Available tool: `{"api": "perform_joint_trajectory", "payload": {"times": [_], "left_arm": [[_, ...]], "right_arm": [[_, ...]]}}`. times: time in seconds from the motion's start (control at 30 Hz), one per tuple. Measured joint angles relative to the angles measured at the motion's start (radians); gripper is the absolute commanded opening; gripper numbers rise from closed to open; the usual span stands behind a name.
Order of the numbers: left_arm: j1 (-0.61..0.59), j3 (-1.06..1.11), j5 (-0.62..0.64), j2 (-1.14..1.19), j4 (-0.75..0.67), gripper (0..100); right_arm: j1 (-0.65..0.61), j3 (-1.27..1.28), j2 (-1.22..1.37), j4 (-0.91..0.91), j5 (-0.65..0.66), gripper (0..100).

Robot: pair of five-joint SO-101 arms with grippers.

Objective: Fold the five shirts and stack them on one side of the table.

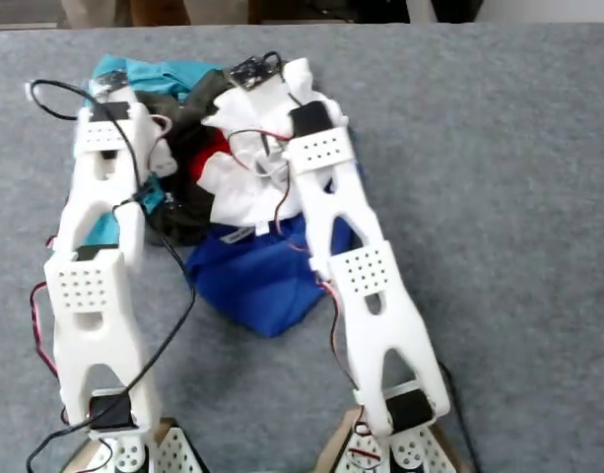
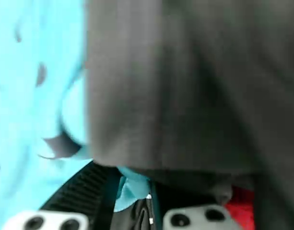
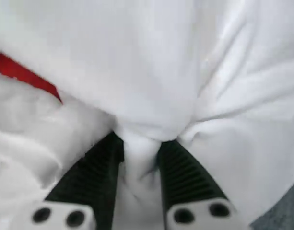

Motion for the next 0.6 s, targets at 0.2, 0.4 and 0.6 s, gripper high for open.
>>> {"api": "perform_joint_trajectory", "payload": {"times": [0.2,0.4,0.6], "left_arm": [[-0.218,-0.135,-0.054,0.006,0.075,2],[-0.384,-0.247,-0.158,0.008,0.153,2],[-0.48,-0.388,-0.212,0.008,0.299,2]], "right_arm": [[0.087,-0.094,-0.052,0.132,0.0,0.5],[0.212,-0.097,-0.218,0.146,0.002,0.5],[0.319,-0.097,-0.353,0.147,0.002,0.5]]}}
